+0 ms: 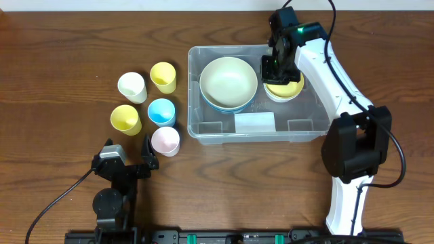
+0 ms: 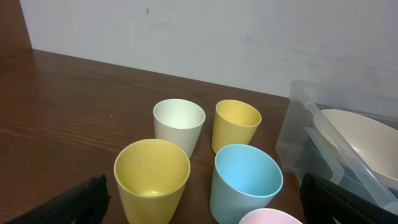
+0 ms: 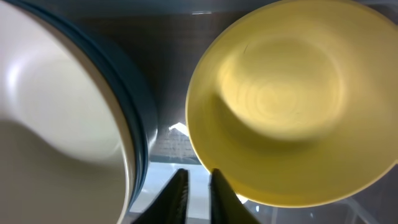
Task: Pack container
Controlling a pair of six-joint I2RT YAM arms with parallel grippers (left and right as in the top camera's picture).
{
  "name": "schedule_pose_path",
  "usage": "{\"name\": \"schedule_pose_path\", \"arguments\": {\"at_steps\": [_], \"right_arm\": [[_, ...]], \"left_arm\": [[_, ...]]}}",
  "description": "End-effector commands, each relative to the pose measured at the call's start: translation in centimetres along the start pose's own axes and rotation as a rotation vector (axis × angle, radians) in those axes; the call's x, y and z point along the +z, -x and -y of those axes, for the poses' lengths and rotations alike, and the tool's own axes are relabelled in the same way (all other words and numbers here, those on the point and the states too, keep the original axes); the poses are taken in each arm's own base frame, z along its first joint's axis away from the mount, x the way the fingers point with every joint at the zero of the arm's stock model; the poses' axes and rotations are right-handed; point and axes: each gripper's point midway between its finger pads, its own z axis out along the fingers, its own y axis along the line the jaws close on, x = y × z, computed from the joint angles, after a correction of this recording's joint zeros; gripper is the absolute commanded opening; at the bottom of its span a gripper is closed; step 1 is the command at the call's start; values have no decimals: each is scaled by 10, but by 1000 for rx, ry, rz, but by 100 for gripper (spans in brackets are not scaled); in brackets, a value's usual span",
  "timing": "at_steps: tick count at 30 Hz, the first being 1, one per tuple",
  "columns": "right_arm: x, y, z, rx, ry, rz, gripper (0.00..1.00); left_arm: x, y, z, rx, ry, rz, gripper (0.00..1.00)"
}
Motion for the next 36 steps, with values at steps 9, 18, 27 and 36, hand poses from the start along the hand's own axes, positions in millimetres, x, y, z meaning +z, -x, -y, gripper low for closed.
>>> {"name": "schedule_pose_path", "arguments": {"at_steps": [9, 18, 27, 36], "right_arm": [[-163, 41, 62, 89, -140, 392, 99], [-183, 9, 198, 497, -299, 327, 99], [-147, -7, 275, 686, -331, 274, 99], [-95, -26, 298, 743, -321, 209, 99]], "left_arm": [[1, -15, -8, 9, 36, -44, 98], [1, -15, -8, 9, 36, -44, 98], [1, -15, -8, 9, 36, -44, 98], [1, -15, -8, 9, 36, -44, 98]]}}
